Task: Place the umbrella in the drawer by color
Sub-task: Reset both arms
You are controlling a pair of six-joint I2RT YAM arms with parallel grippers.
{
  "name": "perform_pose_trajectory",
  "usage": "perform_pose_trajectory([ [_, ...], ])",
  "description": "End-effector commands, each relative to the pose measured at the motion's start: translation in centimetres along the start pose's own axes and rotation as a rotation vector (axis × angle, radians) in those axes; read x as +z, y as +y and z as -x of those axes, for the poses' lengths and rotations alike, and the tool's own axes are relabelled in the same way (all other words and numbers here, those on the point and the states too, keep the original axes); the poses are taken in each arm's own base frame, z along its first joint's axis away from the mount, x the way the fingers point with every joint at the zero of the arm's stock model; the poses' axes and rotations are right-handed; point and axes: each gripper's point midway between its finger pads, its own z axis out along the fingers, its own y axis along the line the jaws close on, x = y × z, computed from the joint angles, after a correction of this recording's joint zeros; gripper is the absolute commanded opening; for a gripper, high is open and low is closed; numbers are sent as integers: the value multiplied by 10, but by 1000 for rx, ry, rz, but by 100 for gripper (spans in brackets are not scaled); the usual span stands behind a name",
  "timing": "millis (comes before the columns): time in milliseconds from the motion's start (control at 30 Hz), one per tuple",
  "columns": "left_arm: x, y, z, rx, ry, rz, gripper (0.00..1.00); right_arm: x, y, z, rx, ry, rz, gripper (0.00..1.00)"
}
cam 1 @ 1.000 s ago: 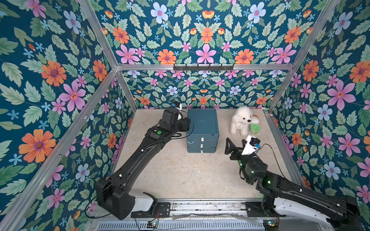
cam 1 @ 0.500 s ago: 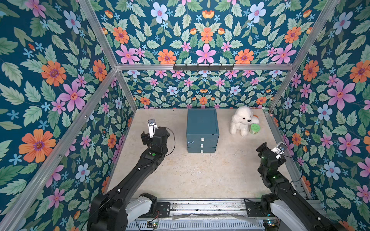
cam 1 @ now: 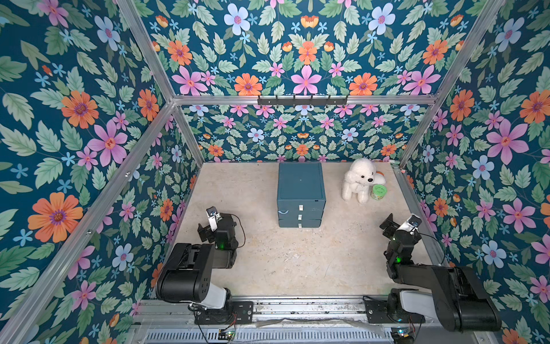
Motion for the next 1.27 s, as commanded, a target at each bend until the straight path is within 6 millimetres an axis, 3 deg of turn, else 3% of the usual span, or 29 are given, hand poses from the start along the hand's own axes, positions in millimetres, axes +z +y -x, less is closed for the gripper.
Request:
perform_pose_trajectory([
  [0, -3, -33, 40, -85, -145, -197, 99, -6, 40, 37, 12, -172, 239, 99],
  [33, -2, -42, 35, -52, -126, -241, 99, 5, 47, 21, -21, -59, 262, 99],
  [67, -3, -55, 32, -22, -112, -306, 100, 14, 54, 19, -26, -27, 302, 99],
  [133, -3, -61, 33, -1, -188, -324, 99, 12, 52, 20, -4, -35, 319, 99],
  [167, 0, -63, 18, 12, -95, -333, 99, 13, 51, 20, -6, -25, 317, 99],
  [233, 4, -61, 28, -20, -130, -341, 99, 11, 48, 25, 11, -61, 307, 99],
  [300, 6, -62, 21, -5, -84, -340, 100, 12, 45, 23, 9, -45, 285, 99],
  [1233, 5, -61, 23, -8, -101, -338, 99, 13, 53, 21, -28, -45, 286, 99],
])
